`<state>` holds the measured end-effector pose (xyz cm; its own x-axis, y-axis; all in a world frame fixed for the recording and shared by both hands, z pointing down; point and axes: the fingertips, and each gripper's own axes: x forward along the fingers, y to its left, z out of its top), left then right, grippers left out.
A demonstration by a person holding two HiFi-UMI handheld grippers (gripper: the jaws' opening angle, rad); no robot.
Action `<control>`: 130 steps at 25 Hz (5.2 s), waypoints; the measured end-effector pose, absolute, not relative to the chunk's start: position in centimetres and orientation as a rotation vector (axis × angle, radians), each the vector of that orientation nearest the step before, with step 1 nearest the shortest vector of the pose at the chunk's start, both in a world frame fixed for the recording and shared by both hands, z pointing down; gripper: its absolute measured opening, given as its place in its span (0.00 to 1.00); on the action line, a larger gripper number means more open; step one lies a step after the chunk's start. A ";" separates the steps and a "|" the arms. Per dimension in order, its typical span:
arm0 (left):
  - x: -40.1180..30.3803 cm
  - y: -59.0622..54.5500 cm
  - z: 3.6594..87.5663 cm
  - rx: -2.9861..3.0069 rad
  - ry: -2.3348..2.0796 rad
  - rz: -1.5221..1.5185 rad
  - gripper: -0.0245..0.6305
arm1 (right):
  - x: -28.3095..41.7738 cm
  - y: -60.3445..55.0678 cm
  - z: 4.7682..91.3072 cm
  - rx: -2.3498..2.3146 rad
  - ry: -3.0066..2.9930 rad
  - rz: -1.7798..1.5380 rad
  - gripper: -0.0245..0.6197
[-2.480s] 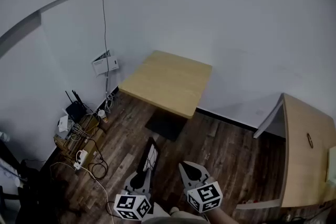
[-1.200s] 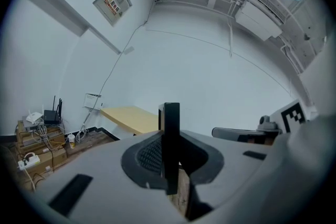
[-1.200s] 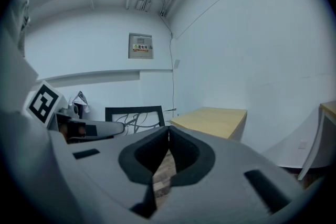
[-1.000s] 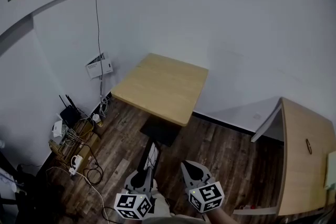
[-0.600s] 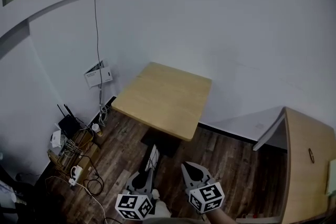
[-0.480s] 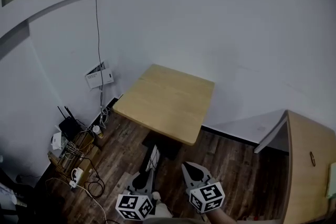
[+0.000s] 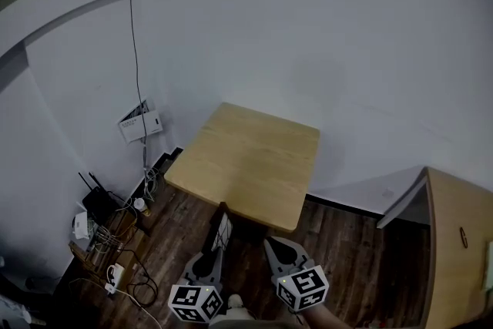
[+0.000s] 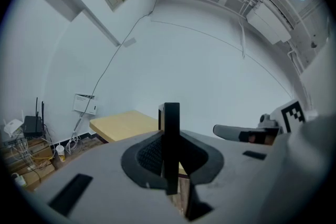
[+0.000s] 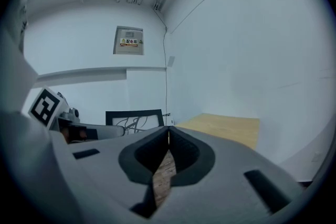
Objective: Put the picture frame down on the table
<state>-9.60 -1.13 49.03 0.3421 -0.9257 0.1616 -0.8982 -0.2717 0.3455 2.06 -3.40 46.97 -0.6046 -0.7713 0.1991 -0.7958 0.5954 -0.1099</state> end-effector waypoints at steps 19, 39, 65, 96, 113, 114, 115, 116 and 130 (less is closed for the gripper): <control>-13.2 -10.8 50.7 2.263 -1.520 -0.058 0.10 | -1.1 -12.8 48.4 1.400 -2.616 0.288 0.04; -12.3 -18.6 54.3 2.254 -1.388 -0.002 0.10 | -0.6 -19.7 49.6 1.448 -2.587 0.367 0.04; -8.3 -31.7 60.5 1.979 -1.358 -0.027 0.10 | 2.5 -34.4 51.1 1.277 -2.617 0.388 0.04; -11.2 -33.6 66.2 1.798 -1.543 0.214 0.16 | 1.6 -36.7 53.0 1.163 -2.629 0.429 0.04; -13.9 -33.3 68.8 1.675 -1.700 0.354 0.43 | 1.2 -36.4 53.7 1.140 -2.615 0.445 0.04; -14.1 -33.3 68.9 1.667 -1.711 0.356 0.47 | 1.2 -36.3 53.8 1.139 -2.615 0.446 0.04; -14.4 -33.2 69.0 1.660 -1.723 0.359 0.49 | 1.2 -36.3 53.8 1.139 -2.615 0.448 0.04; -14.6 -33.2 69.0 1.654 -1.733 0.361 0.51 | 1.2 -36.3 53.8 1.140 -2.613 0.449 0.04; -14.7 -32.8 67.6 1.694 -1.740 0.301 0.53 | 1.1 -35.2 53.9 1.149 -2.608 0.455 0.04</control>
